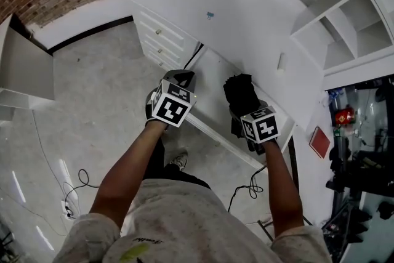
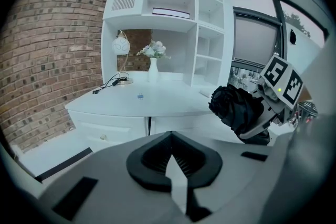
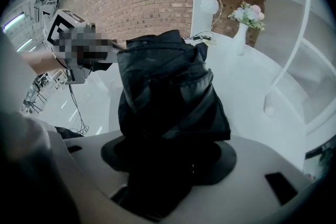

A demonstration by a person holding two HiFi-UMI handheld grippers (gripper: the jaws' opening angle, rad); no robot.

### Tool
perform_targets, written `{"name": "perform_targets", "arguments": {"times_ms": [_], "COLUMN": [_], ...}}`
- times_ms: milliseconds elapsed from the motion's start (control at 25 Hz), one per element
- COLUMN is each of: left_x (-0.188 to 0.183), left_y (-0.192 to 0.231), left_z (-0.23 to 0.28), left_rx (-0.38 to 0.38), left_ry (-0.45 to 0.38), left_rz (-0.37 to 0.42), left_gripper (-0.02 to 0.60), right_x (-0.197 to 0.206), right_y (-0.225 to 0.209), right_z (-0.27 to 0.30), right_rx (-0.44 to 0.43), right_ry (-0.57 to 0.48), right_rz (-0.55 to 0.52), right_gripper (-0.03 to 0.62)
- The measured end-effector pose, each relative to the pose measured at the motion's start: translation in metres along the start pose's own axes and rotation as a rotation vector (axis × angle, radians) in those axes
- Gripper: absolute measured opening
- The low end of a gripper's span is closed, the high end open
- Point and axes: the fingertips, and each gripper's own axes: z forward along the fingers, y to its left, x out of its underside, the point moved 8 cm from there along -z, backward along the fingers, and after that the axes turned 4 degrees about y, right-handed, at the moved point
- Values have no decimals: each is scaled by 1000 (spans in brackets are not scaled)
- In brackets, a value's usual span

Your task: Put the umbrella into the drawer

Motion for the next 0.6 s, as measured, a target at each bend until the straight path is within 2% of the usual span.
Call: {"name": "perform_targets", "arguments": {"times_ms": [600], "left_x": [11], "left_y": [18], "left_z": [12], "left_rx": [-2], "left_ry": [17], "left_rz": [-46], "left_gripper": [-3], "right_x": [-15], "right_y": [13], "right_z": [57], "right_rx": [-116], "right_ry": [158], "right_rz": [-56], "right_gripper": [255]}}
